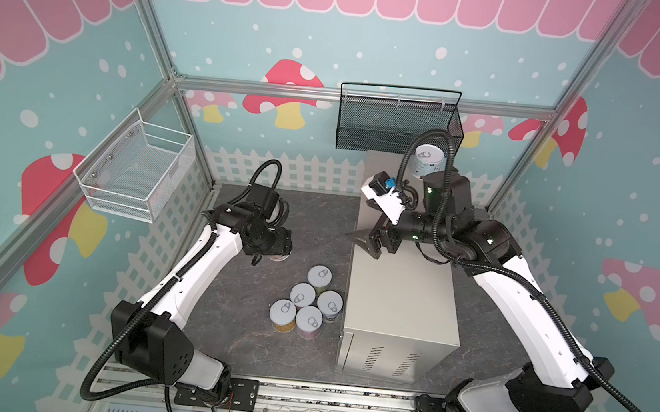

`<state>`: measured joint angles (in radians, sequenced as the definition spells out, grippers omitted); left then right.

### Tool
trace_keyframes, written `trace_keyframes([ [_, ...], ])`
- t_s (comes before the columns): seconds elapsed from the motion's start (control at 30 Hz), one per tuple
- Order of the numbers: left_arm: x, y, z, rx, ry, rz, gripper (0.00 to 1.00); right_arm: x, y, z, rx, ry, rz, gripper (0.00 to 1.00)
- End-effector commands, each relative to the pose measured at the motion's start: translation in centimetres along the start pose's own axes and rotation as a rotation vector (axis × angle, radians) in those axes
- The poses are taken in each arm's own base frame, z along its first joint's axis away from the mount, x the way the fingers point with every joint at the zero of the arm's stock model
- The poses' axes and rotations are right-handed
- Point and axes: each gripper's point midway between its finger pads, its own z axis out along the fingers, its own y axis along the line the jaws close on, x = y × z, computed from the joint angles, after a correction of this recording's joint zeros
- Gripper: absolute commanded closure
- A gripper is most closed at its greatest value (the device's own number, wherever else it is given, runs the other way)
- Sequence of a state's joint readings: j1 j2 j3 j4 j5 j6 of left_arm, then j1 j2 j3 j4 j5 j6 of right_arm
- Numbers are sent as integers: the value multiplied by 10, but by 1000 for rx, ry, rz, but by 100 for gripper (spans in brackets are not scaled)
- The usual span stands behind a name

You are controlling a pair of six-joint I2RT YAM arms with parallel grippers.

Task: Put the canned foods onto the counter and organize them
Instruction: 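Lift the pink-labelled can with the left gripper toward the approaching right gripper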

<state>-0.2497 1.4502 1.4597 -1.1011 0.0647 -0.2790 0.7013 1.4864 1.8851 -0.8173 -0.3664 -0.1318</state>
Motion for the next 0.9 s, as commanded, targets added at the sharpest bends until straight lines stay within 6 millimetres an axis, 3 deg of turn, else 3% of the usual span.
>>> trace_keyframes([
  [0.0,-18,-14,-44,71,-96,79,46,13,16,7,-3,123,-40,1],
  [0.17,-39,-42,-83,202,-189,98,46,7,34,17,12,177,-83,0],
  [0.33,-47,-74,-125,346,-258,142,47,-6,51,12,36,152,-109,1],
  [0.6,-22,-127,-176,550,-264,302,46,-5,65,5,95,107,-197,0],
  [0.87,3,-139,-207,677,-260,372,46,-21,61,-18,179,-41,-231,0],
])
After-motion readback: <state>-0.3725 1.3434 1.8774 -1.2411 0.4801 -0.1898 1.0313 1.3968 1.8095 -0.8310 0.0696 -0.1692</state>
